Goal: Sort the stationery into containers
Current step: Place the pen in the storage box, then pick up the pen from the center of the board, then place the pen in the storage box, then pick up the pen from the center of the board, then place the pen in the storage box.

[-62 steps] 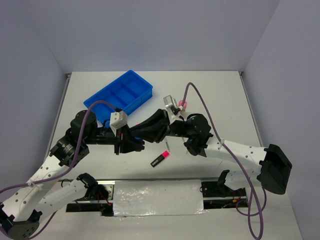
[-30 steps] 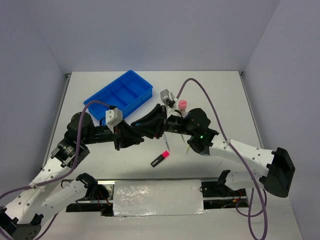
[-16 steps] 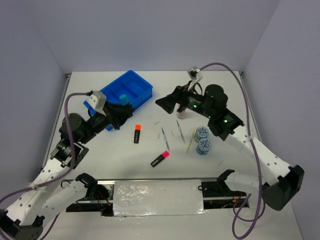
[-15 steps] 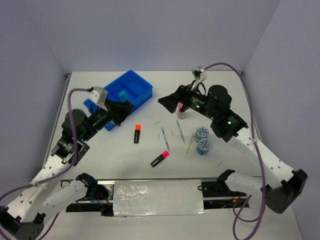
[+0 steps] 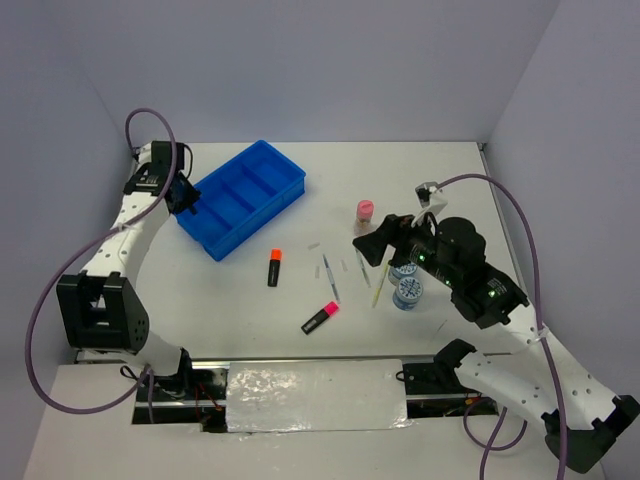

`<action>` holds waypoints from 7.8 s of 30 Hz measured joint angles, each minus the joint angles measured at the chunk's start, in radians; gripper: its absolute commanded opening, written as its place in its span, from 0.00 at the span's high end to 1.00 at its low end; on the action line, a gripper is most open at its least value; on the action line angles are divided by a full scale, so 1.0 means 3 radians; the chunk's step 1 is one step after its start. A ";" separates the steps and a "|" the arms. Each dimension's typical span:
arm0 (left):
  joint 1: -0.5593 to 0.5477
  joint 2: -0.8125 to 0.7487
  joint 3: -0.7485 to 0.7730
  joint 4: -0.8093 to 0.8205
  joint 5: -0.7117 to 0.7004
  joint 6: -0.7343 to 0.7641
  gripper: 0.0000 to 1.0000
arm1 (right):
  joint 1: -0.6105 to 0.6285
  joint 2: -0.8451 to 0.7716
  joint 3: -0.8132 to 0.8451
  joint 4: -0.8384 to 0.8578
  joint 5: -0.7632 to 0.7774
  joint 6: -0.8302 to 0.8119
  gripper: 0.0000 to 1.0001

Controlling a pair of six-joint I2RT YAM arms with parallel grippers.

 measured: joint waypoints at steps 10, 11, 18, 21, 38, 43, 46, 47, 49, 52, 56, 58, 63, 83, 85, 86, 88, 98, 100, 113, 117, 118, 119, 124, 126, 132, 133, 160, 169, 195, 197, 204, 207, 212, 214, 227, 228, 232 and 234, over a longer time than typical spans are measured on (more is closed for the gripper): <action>-0.0001 0.0251 -0.0281 0.0174 0.0004 -0.0362 0.77 | 0.0005 0.0075 -0.0065 -0.0014 -0.0178 -0.0090 0.11; -0.0001 0.0264 -0.0338 0.0193 0.0004 -0.0380 0.75 | 0.0005 0.0094 -0.0084 0.0001 -0.0200 -0.0092 0.11; -0.0001 0.0451 -0.0404 0.0404 0.0066 -0.0436 0.51 | 0.0005 0.0159 -0.0159 0.0084 -0.0352 -0.0089 0.11; -0.0001 0.0481 -0.0404 0.0486 0.0093 -0.0441 0.37 | 0.0005 0.0172 -0.0159 0.0118 -0.0374 -0.0090 0.11; -0.1410 -0.0088 0.0126 0.0264 -0.0626 -0.0219 0.01 | 0.0005 0.0085 -0.0116 0.0003 -0.0207 -0.0112 0.07; -0.1840 -0.0595 -0.0295 0.0284 -0.0673 -0.0156 0.01 | 0.0005 -0.0067 -0.0038 -0.0266 -0.0006 -0.0117 0.00; -0.1963 -0.0621 -0.0493 0.0262 -0.0702 -0.0120 0.01 | 0.0005 -0.0165 -0.0018 -0.0426 0.0094 -0.0117 0.00; -0.2027 -0.0579 -0.0553 0.0259 -0.0710 -0.0094 0.01 | 0.0005 -0.0198 -0.0018 -0.0474 0.0122 -0.0116 0.00; -0.2139 -0.0469 -0.0637 0.0239 -0.0712 -0.0076 0.02 | 0.0005 -0.0256 -0.0018 -0.0546 0.0154 -0.0113 0.00; -0.2243 -0.0261 -0.0759 0.0278 -0.0651 -0.0064 0.07 | 0.0005 -0.0290 -0.0039 -0.0573 0.0149 -0.0103 0.00; -0.2249 0.0045 -0.0905 0.0323 -0.0571 -0.0037 0.08 | 0.0005 -0.0317 -0.0109 -0.0579 0.0086 -0.0083 0.00; -0.2246 0.0196 -0.0922 0.0345 -0.0546 -0.0008 0.10 | 0.0005 -0.0314 -0.0135 -0.0587 0.0058 -0.0080 0.00; -0.2239 0.0539 -0.0949 0.0515 -0.0455 0.0017 0.17 | 0.0005 -0.0306 -0.0173 -0.0586 0.0013 -0.0080 0.00; -0.2069 0.0651 -0.1279 0.1127 -0.0198 0.0010 1.00 | 0.0005 -0.0309 -0.0206 -0.0582 -0.0028 -0.0081 0.00; -0.2057 0.0532 -0.1347 0.1069 -0.0137 0.0006 1.00 | 0.0005 -0.0313 -0.0205 -0.0587 -0.0027 -0.0084 0.00; -0.2057 0.0450 -0.1366 0.0997 -0.0123 0.0006 1.00 | 0.0005 -0.0314 -0.0200 -0.0593 -0.0027 -0.0085 0.00; -0.2057 0.0219 -0.1343 0.0814 -0.0126 0.0009 1.00 | 0.0005 -0.0314 -0.0184 -0.0589 -0.0025 -0.0095 0.00; -0.0973 -0.0435 -0.0423 0.0492 -0.0266 -0.0084 0.95 | 0.0005 -0.0284 -0.0173 -0.0587 -0.0052 -0.0097 0.00; -0.0675 -0.0315 -0.0340 0.0472 -0.0322 -0.0106 0.95 | 0.0005 -0.0273 -0.0164 -0.0590 -0.0051 -0.0097 0.00; -0.0118 0.0210 -0.0443 0.0487 -0.0347 -0.0359 0.62 | 0.0005 -0.0271 -0.0149 -0.0642 -0.0047 -0.0109 0.00; -0.0076 0.0296 -0.0443 0.0543 -0.0308 -0.0356 0.35 | 0.0005 -0.0262 -0.0136 -0.0661 -0.0047 -0.0112 0.00; -0.0076 0.0312 -0.0448 0.0565 -0.0294 -0.0364 0.30 | 0.0005 -0.0257 -0.0130 -0.0670 -0.0047 -0.0112 0.00; -0.0078 0.0322 -0.0455 0.0579 -0.0282 -0.0367 0.27 | 0.0005 -0.0252 -0.0125 -0.0673 -0.0047 -0.0113 0.00; -0.0076 0.0324 -0.0511 0.0626 -0.0228 -0.0390 0.16 | 0.0005 -0.0237 -0.0121 -0.0693 -0.0048 -0.0121 0.00; -0.0078 0.0323 -0.0515 0.0642 -0.0186 -0.0388 0.12 | 0.0005 -0.0234 -0.0120 -0.0706 -0.0048 -0.0121 0.00; -0.0378 0.0047 -0.0449 0.0587 -0.0113 -0.0126 0.01 | 0.0005 -0.0233 -0.0004 -0.0829 0.0008 -0.0123 0.00; -0.0505 -0.0041 -0.0421 0.0590 -0.0099 -0.0055 0.01 | 0.0005 -0.0235 0.0039 -0.0846 0.0024 -0.0125 0.00; -0.2763 -0.0736 -0.0815 0.0660 0.0149 0.0856 0.01 | 0.0005 -0.0238 0.0687 -0.1461 0.0974 -0.0221 0.00; -0.3298 -0.0619 -0.1017 0.0721 0.0221 0.0932 0.08 | 0.0005 -0.0507 0.0741 -0.1602 0.0945 -0.0202 0.00; -0.3592 0.0310 -0.1684 0.1358 0.0282 0.0952 0.31 | 0.0005 -0.0570 0.0570 -0.1330 0.0408 -0.0198 0.00; -0.3616 0.0326 -0.1678 0.1389 0.0257 0.0946 0.37 | 0.0005 -0.0570 0.0546 -0.1321 0.0392 -0.0200 0.00; -0.3744 0.0427 -0.1593 0.1460 0.0148 0.0857 0.96 | 0.0005 -0.0570 0.0534 -0.1306 0.0340 -0.0212 0.00; -0.3827 0.0411 -0.1598 0.1417 0.0097 0.0776 1.00 | 0.0005 -0.0576 0.0534 -0.1306 0.0336 -0.0224 0.00; -0.3900 0.0050 -0.1701 0.1015 0.0027 0.0590 1.00 | 0.0005 -0.0580 0.0534 -0.1306 0.0334 -0.0249 0.00; -0.3902 -0.0270 -0.1704 0.0821 -0.0033 0.0556 1.00 | 0.0005 -0.0580 0.0535 -0.1303 0.0334 -0.0262 0.00; -0.1535 -0.1049 -0.1094 0.0296 -0.0572 -0.0015 1.00 | 0.0005 -0.0359 0.0573 -0.1169 0.0289 -0.0271 0.00; -0.1280 -0.1038 -0.1083 0.0281 -0.0557 -0.0052 1.00 | 0.0005 -0.0345 0.0573 -0.1153 0.0275 -0.0271 0.00; -0.0600 -0.0763 -0.0809 0.0243 -0.0413 -0.0170 1.00 | 0.0005 -0.0289 0.0572 -0.1102 0.0228 -0.0258 0.00; -0.0380 -0.0567 -0.0666 0.0342 -0.0346 -0.0197 1.00 | 0.0005 -0.0263 0.0559 -0.1053 0.0179 -0.0256 0.00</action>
